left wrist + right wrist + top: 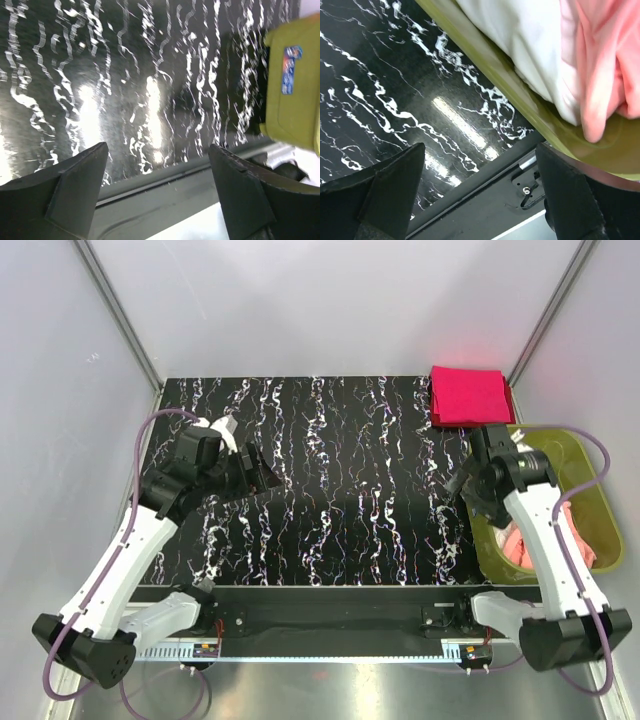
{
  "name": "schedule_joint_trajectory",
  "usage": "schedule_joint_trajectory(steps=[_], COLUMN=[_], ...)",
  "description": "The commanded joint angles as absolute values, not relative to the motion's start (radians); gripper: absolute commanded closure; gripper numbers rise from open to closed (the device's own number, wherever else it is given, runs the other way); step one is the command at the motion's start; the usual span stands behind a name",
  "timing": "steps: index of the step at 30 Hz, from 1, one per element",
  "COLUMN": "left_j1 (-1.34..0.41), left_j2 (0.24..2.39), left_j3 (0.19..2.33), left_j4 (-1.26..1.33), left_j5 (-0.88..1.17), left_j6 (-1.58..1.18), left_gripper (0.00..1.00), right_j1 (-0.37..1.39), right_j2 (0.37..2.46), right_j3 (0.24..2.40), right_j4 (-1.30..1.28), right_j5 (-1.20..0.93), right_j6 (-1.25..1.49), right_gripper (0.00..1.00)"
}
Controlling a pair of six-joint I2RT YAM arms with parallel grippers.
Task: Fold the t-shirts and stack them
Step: Grab the tshirt from the pile
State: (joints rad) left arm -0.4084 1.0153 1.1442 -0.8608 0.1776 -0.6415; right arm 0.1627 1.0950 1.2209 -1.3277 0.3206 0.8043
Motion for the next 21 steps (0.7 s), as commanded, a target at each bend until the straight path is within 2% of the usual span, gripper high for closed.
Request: schedule_joint_trajectory(steps=[1, 4, 7, 11, 14, 15, 18, 21], left_j1=[-0.408, -0.422, -0.431, -0.434, -0.434, -0.443, -0.468, -0.502], left_j2=[0.996, 1.006, 1.002, 0.945, 0.893, 0.887, 0.856, 0.876], left_j3=[1.143, 1.184, 1.209, 1.186, 1.148, 1.14, 1.12, 1.153], left_j4=[-0.769, -0.799, -0.825, -0.822, -0.816, -0.821, -0.798, -0.805], left_j5=[0.32, 0.296, 0.285, 0.34, 0.339, 0.316, 0.308, 0.281], left_j6=[-0.597, -0.533, -0.47, -0.407, -0.368, -0.37, -0.387, -0.364], left_gripper=[0.18, 0.18, 0.15, 0.04, 0.04, 0.09, 0.14, 0.14], right_j1=[0.161, 0.155, 0.12, -0.159, -0.253, -0.265, -0.271, -0.288], right_j2=[1.173, 1.232, 1.224, 1.308, 1.397, 1.419, 1.503, 1.578], right_j3=[1.35, 1.458, 1.494, 1.502, 1.525, 1.541, 1.606, 1.618], right_j4=[-1.332, -1.316, -1.191, -1.158, -1.184, -1.195, -1.203, -1.175], right_j5=[0.325, 0.315, 0.247, 0.072, 0.026, 0.07, 0.119, 0.144], right_j6=[0.726, 0.695, 0.635, 0.597, 0.551, 0.531, 0.5, 0.512], right_gripper=[0.0, 0.0, 0.0, 0.0, 0.0, 0.02, 0.09, 0.31])
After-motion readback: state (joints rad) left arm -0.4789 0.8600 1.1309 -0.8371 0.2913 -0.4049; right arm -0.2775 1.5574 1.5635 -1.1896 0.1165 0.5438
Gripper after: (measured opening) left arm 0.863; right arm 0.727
